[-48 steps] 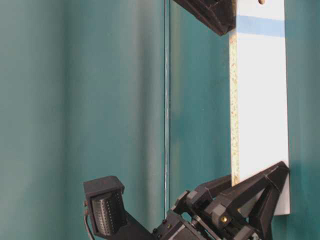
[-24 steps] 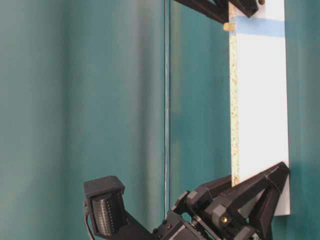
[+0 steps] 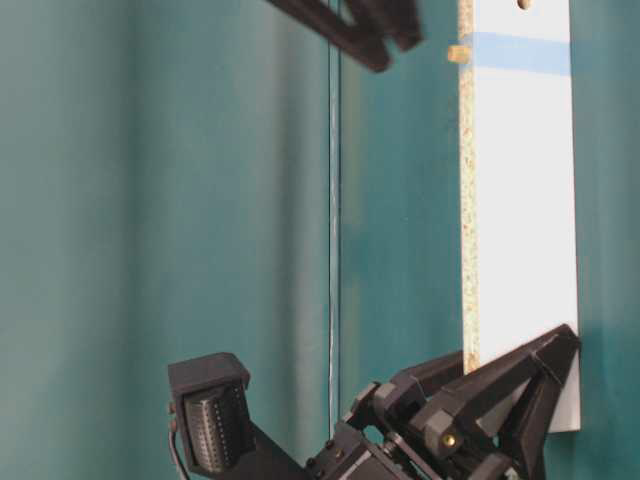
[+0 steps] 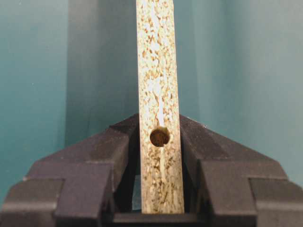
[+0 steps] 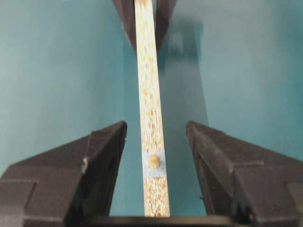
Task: Insert the rod into the hole on the wooden board.
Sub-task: 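Retract right gripper and open left gripper to release the board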
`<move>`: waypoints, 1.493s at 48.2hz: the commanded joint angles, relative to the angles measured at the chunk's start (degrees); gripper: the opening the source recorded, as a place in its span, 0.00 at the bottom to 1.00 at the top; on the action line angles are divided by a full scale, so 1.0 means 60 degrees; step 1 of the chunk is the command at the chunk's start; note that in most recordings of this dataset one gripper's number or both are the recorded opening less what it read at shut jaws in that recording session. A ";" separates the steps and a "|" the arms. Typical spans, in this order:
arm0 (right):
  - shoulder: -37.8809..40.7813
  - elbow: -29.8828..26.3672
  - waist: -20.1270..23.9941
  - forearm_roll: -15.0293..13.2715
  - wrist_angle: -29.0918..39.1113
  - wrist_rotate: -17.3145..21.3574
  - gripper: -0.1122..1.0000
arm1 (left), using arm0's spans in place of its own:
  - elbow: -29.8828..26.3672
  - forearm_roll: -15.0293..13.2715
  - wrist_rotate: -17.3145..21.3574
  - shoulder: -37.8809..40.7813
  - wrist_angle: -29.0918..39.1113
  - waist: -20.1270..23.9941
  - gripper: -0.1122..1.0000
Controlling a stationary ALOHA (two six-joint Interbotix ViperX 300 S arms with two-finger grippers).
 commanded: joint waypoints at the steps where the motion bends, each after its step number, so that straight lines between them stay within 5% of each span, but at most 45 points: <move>1: -0.0278 -0.0103 -0.0029 -0.0015 0.0088 -0.0015 0.68 | 0.0015 -0.0015 -0.0088 -0.0132 0.0059 -0.0073 0.39; 9: -0.0293 -0.0117 -0.0015 -0.0015 0.0542 -0.0015 0.68 | 0.0015 -0.0015 -0.0176 -0.0132 0.0161 -0.0073 0.41; 20: -0.0293 -0.0103 -0.0029 -0.0015 0.0630 -0.0015 0.68 | -0.0029 -0.0015 -0.0205 -0.0161 0.0234 -0.0073 0.88; 51: -0.0615 0.0161 -0.0117 -0.0015 0.1099 0.0015 0.68 | 0.0293 -0.0015 -0.0132 -0.1450 0.0850 0.0059 0.88; 72: -0.2651 0.1216 -0.0381 -0.0015 0.1831 0.0044 0.67 | 0.0791 0.0000 -0.0117 -0.2329 0.0850 0.0161 0.87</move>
